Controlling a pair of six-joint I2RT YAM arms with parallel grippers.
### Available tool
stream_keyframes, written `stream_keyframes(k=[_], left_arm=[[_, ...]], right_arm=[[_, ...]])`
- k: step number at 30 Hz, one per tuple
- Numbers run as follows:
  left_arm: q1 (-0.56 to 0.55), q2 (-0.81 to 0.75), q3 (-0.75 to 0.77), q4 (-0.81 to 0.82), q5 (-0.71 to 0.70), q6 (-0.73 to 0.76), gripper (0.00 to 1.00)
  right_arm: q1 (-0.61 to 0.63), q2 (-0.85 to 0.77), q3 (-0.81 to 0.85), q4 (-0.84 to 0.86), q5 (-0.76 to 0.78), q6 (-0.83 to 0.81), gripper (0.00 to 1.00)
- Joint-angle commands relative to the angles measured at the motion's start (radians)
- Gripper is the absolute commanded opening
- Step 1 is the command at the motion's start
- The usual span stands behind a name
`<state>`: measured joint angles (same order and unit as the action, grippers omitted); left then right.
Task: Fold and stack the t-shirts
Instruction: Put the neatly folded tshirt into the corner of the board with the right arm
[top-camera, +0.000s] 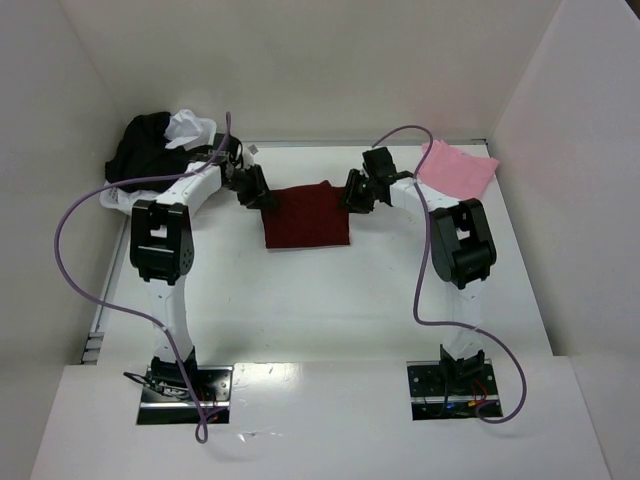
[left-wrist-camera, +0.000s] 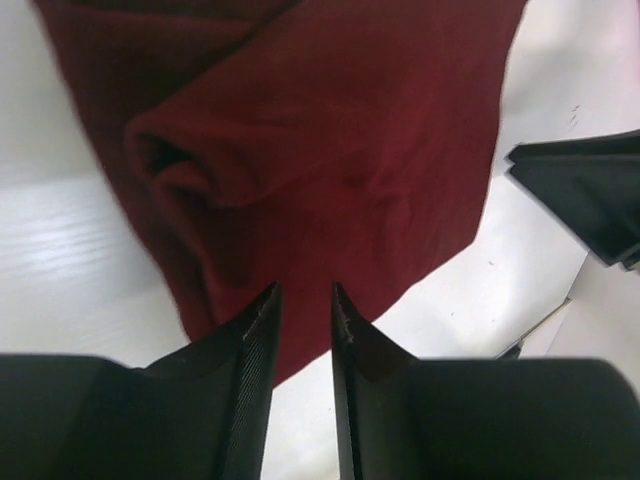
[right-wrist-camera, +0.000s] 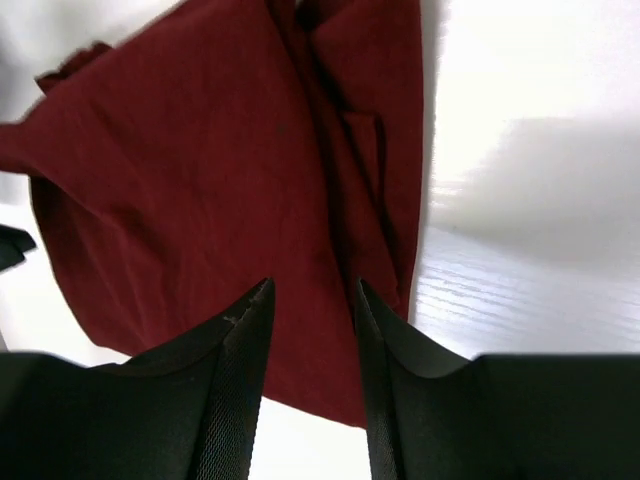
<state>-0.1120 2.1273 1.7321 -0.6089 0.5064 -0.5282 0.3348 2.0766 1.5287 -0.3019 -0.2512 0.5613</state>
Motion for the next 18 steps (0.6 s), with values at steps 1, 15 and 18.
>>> stream_keyframes(k=[1,15,18], left_arm=[[0.002,0.031,0.03,0.086,0.014,-0.013,0.33],[0.041,0.124,0.077,0.113,-0.032,-0.075,0.76],[0.041,0.063,0.078,0.104,-0.01,-0.056,0.86]], right_arm=[[0.019,-0.047,-0.027,0.078,0.0,-0.021,0.43],[0.02,-0.072,-0.071,0.078,0.075,-0.05,0.51],[0.02,-0.081,-0.05,0.078,0.095,-0.07,0.67]])
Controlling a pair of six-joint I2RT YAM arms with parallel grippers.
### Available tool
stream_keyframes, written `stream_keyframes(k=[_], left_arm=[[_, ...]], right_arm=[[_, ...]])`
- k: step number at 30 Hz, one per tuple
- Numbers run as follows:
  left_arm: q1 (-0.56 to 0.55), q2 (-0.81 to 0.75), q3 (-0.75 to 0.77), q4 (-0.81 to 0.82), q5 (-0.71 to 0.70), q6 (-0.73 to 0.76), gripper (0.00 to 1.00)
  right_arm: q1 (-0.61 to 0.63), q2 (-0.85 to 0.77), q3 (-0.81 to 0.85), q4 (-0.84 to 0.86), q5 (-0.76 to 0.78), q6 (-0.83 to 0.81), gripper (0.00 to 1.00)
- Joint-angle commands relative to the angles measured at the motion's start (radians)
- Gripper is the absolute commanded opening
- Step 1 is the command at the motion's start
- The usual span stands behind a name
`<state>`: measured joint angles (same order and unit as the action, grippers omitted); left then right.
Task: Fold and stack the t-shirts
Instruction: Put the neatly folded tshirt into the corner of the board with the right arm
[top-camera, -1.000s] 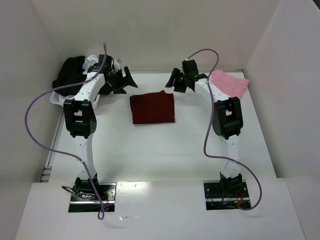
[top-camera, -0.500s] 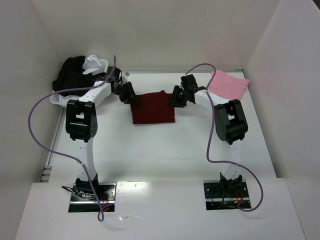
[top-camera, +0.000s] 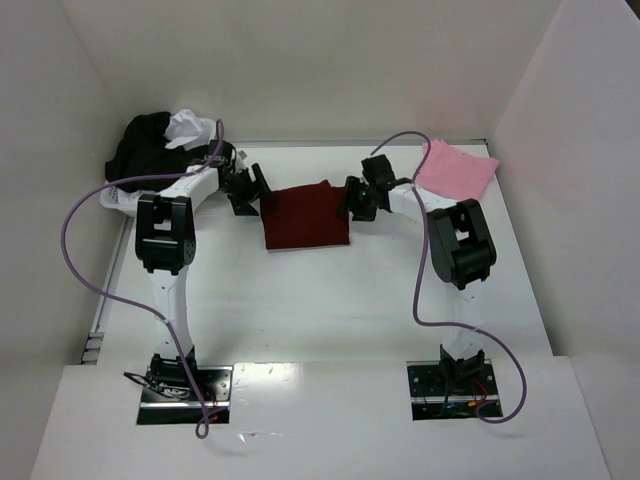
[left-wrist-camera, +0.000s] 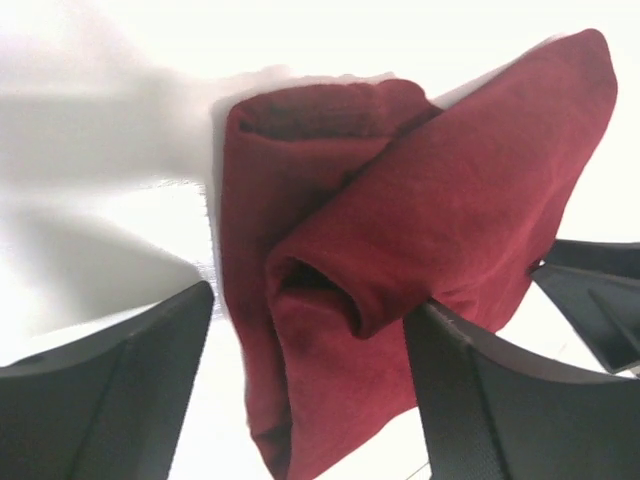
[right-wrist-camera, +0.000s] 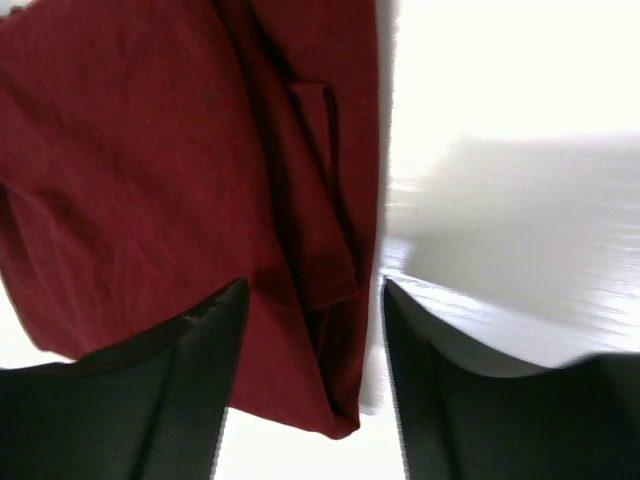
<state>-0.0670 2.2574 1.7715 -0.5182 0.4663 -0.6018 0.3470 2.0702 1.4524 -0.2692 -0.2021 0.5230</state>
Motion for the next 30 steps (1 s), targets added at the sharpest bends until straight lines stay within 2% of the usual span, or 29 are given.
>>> stream_keyframes(k=[1,6,11,20,27,30], left_arm=[[-0.004,-0.087,0.039,0.014,0.031,0.026,0.88],[-0.004,-0.199,0.039,-0.023,0.051,0.062,0.93],[-0.004,-0.284,-0.017,-0.039,0.044,0.085,0.99],[-0.004,-0.348,-0.049,-0.094,0.043,0.114,0.99],[-0.004,-0.392,-0.049,-0.112,0.063,0.125,1.0],[-0.004,-0.406,-0.06,-0.112,0.064,0.125,1.0]], right_arm=[[0.007,-0.056,0.043,0.034,0.046,-0.044,0.7],[-0.002,0.023,0.111,-0.013,-0.015,-0.057,0.82],[-0.002,0.05,0.112,-0.001,-0.048,-0.057,0.82],[-0.002,0.133,0.155,-0.07,-0.028,-0.078,0.8],[0.015,0.206,0.224,-0.118,-0.049,-0.089,0.6],[0.033,0.231,0.252,-0.144,-0.042,-0.098,0.56]])
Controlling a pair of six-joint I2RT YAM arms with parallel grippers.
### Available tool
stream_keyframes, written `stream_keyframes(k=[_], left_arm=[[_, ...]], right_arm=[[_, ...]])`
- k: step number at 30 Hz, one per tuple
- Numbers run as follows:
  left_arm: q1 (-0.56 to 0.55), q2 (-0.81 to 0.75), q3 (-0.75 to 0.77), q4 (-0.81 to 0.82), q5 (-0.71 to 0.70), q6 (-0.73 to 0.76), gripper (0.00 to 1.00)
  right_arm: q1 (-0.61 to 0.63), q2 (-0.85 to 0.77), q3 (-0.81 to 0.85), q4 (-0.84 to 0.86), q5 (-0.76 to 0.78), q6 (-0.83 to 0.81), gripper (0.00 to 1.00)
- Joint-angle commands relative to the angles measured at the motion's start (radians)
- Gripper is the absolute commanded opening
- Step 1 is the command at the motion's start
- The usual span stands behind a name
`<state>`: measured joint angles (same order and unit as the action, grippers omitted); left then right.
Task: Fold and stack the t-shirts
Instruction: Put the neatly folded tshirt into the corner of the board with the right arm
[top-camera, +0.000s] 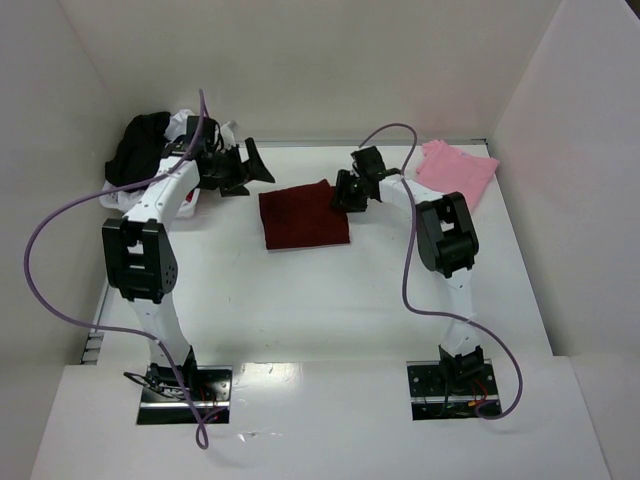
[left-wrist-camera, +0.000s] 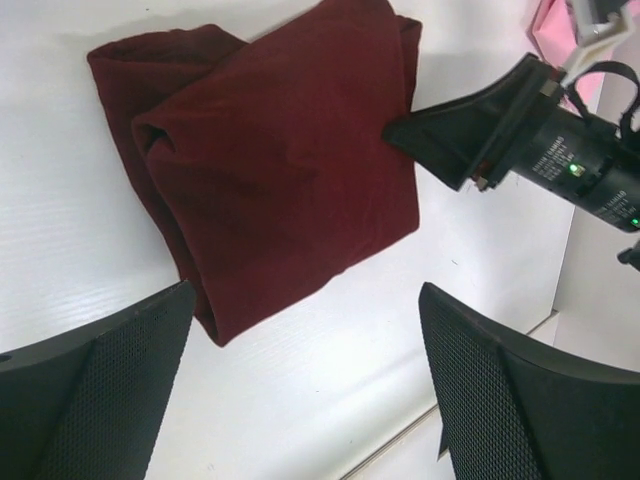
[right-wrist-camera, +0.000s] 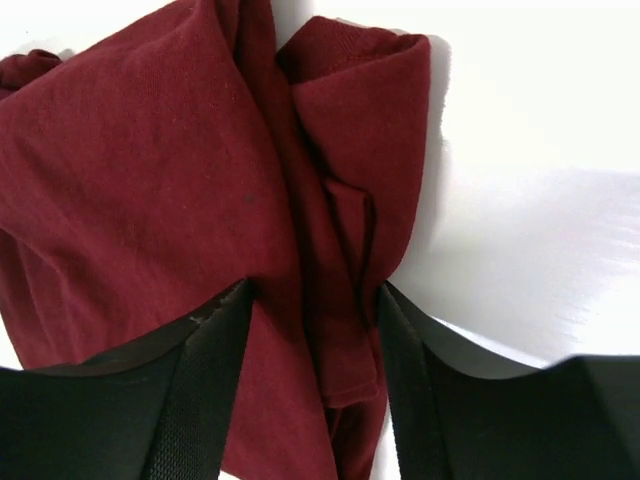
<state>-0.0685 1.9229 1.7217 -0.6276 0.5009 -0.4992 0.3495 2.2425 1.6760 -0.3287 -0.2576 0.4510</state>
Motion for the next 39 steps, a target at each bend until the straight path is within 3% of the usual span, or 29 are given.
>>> stream_keyframes(k=[1,2,5,8,10,15,25,39], left_arm=[[-0.002,-0.08,-0.017,-0.003,0.03,0.022,1.0],[-0.002,-0.082,-0.019,-0.01,0.03,0.022,1.0],[-0.002,-0.091,-0.028,-0.012,0.03,0.031,1.0],[-0.002,-0.098,-0.037,-0.012,0.037,0.031,1.0],[-0.002,-0.101,-0.047,-0.012,0.039,0.031,1.0],[0.007,-0.11,-0.056,0.005,0.058,0.031,1.0],[0.007,-0.11,-0.074,0.046,0.104,0.042,1.0],[0.007,-0.101,-0.074,0.046,0.107,0.042,1.0]], right_arm=[[0.032,0.067,0.038,-0.094,0.015,-0.026,0.54],[0.04,0.069,0.041,-0.096,0.025,-0.033,0.53],[0.051,0.078,0.05,-0.105,0.038,-0.035,0.33],[0.051,0.088,0.057,-0.115,0.038,-0.025,0.07],[0.051,0.097,0.059,-0.115,0.038,-0.008,0.0],[0.019,0.065,0.13,-0.117,0.038,0.002,0.0],[-0.203,0.104,0.581,-0.337,0.07,-0.112,0.0],[-0.474,0.092,0.689,-0.403,0.19,-0.167,0.0]])
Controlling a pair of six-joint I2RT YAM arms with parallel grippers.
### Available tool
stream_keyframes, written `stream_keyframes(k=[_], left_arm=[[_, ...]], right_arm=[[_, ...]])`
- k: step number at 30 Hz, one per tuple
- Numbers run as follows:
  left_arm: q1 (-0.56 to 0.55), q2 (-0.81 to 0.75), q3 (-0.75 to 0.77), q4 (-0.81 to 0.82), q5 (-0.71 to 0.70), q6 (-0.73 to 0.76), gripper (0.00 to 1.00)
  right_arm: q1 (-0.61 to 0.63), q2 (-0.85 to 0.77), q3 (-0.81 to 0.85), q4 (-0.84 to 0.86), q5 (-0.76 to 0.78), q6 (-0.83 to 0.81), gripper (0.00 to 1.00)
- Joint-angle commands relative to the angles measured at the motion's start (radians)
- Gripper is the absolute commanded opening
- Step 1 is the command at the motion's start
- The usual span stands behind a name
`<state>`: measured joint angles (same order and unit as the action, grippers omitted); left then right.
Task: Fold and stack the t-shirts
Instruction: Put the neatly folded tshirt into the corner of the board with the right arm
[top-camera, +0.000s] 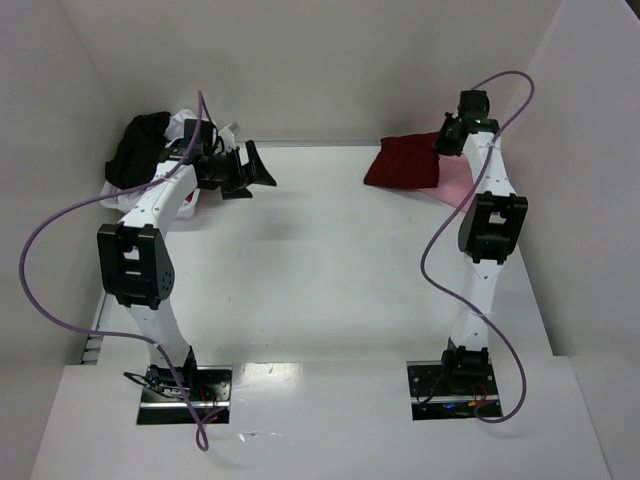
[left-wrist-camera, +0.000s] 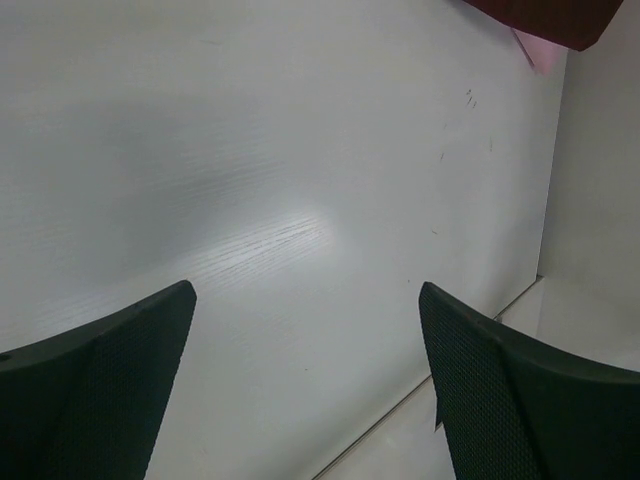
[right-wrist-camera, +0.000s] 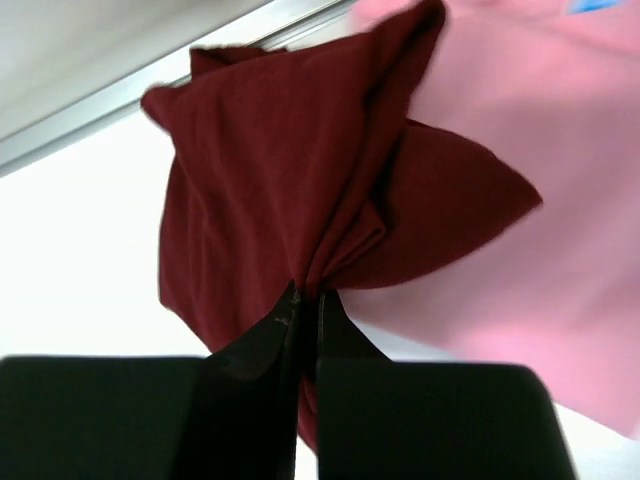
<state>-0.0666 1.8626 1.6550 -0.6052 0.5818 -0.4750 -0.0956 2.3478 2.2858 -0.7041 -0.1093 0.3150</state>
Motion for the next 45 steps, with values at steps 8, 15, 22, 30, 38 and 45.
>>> stream_keyframes(k=[8,15,22,30,38,45], left_arm=[[0.005,-0.01,0.012,0.024,0.026,-0.001,1.0],[0.005,0.0,0.012,0.03,0.031,-0.01,1.0],[0.005,0.018,0.022,0.033,0.035,-0.01,1.0],[0.005,0.027,0.04,0.033,0.044,-0.019,1.0],[0.005,0.047,0.049,0.033,0.062,-0.019,1.0],[0.005,0.056,0.058,0.033,0.062,-0.019,1.0]], right_arm=[[-0.115,-0.045,0.103,-0.046,0.095,-0.05,0.0],[-0.18,-0.082,0.115,-0.055,0.151,-0.059,0.0],[-0.191,-0.113,0.106,-0.055,0.179,-0.059,0.0],[-0.214,-0.133,0.115,-0.055,0.247,-0.068,0.0],[-0.214,-0.154,0.074,-0.055,0.365,-0.068,0.0],[-0.214,-0.208,-0.061,-0.009,0.408,-0.068,0.88]])
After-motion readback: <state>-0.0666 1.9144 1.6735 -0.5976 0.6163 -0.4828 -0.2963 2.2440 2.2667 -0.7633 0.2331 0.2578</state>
